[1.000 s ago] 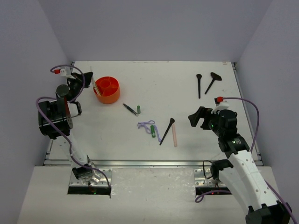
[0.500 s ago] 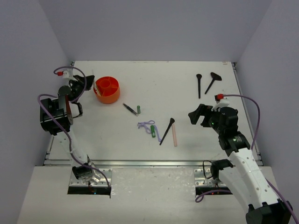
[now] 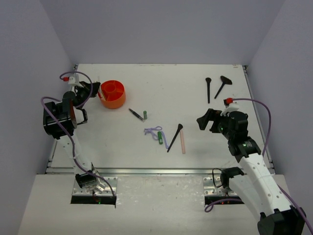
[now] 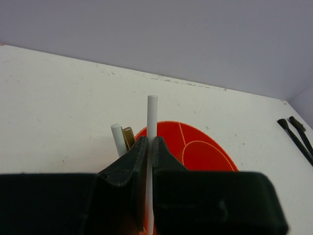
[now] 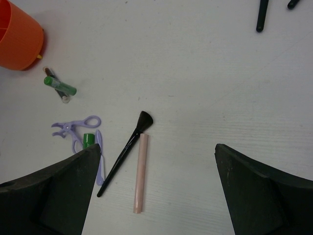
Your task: Organize the makeup
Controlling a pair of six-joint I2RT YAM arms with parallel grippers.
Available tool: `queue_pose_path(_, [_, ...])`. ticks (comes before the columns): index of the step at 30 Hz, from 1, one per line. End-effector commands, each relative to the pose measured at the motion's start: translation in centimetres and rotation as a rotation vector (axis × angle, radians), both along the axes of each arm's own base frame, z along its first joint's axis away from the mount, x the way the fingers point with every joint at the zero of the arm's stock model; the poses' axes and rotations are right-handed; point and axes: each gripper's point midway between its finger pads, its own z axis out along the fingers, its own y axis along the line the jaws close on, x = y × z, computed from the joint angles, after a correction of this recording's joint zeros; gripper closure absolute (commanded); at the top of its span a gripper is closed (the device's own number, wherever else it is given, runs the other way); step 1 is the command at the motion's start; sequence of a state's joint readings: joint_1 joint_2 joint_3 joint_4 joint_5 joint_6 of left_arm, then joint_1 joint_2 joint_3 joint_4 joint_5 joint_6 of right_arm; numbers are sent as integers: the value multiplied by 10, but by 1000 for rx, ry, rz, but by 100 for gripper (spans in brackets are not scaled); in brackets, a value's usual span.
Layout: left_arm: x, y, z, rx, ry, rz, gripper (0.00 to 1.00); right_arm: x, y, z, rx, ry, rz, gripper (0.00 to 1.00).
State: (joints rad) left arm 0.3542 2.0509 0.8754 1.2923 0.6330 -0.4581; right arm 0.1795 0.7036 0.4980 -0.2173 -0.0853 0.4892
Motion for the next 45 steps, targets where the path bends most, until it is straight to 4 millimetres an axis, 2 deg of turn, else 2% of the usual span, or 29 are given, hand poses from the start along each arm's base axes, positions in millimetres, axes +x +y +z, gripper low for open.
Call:
queue_pose_path(1, [-17,-10,95,186,-452,-19,100,11,-3,31,-16,-98,-11,1])
queue_pose_path(10, [-24,-16,92,191,-442,-38,100,13,-3,40,-24,-126,-7,1])
queue_pose_path(19, [-30,-19,94,209,-443,-43,99,10,-7,39,-37,-134,-17,1])
queue_pose_path(21, [-32,-20,97,211,-447,-45,97,8,-6,37,-34,-127,-11,1])
queue_pose_path(26, [-36,-21,98,213,-446,-44,85,7,-7,39,-35,-134,-14,1])
queue_pose_path(34, [-44,-22,116,225,-468,-35,75,7,-6,39,-24,-136,-15,1])
queue_pose_path(38, [-47,-16,129,231,-457,-5,73,6,-3,33,1,-118,-16,1])
queue_pose_path(45, [-65,-17,152,305,-413,25,68,4,-2,21,-29,-51,5,1])
